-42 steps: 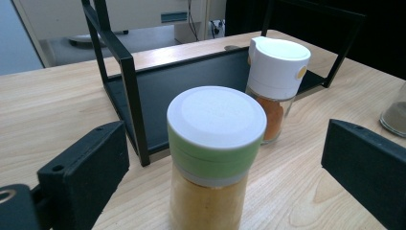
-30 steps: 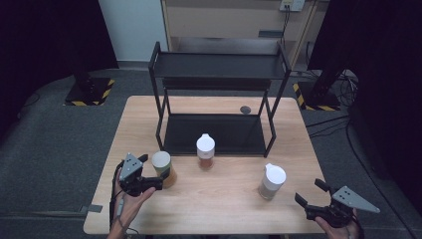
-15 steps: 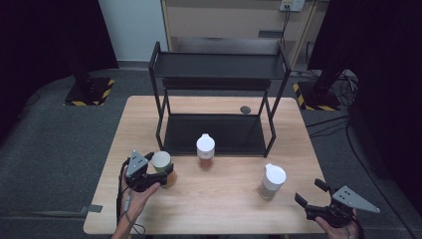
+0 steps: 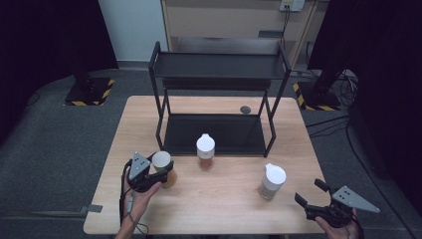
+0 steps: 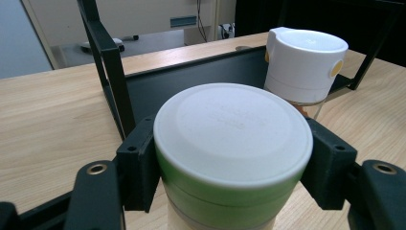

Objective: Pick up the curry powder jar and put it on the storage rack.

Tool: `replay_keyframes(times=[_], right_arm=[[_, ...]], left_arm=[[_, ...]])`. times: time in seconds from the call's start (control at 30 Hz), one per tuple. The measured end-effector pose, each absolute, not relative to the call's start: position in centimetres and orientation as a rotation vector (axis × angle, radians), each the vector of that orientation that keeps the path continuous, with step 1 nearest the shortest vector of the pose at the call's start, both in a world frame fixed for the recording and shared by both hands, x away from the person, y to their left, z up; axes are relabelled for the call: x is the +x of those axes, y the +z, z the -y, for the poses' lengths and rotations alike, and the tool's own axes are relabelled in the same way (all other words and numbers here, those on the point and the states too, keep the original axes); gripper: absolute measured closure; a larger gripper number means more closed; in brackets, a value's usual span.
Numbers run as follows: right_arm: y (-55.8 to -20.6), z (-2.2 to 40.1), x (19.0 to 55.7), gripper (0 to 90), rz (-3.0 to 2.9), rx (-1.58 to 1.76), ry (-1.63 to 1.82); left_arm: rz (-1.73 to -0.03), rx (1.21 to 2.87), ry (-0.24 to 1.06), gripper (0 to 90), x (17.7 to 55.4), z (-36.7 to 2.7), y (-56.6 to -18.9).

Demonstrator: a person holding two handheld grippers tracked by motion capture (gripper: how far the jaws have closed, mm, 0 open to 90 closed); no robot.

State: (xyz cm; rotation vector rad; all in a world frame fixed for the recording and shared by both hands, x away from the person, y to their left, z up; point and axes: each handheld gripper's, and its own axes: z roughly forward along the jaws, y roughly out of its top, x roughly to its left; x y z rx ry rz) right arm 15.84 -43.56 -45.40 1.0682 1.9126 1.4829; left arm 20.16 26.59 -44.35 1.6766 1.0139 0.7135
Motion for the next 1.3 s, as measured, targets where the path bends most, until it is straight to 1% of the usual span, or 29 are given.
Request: replay_keyframes(times=[0.53, 0.93, 1.3], right_arm=[[-45.4, 43.5, 15.9, 7.4, -1.914, 1.069, 1.482], [-45.4, 43.6, 15.9, 7.4, -1.912, 1.07, 1.483], [-45.5, 43.6, 15.9, 7.5, -1.911, 1.07, 1.485]], left_arm=[[-1.05, 1.658, 0.709, 31.7, 20.2, -26.1, -44.0], [-1.025, 1.665, 0.725, 31.8, 20.8, -25.3, -42.7], [-1.003, 1.679, 0.741, 31.6, 22.2, -24.1, -41.2]])
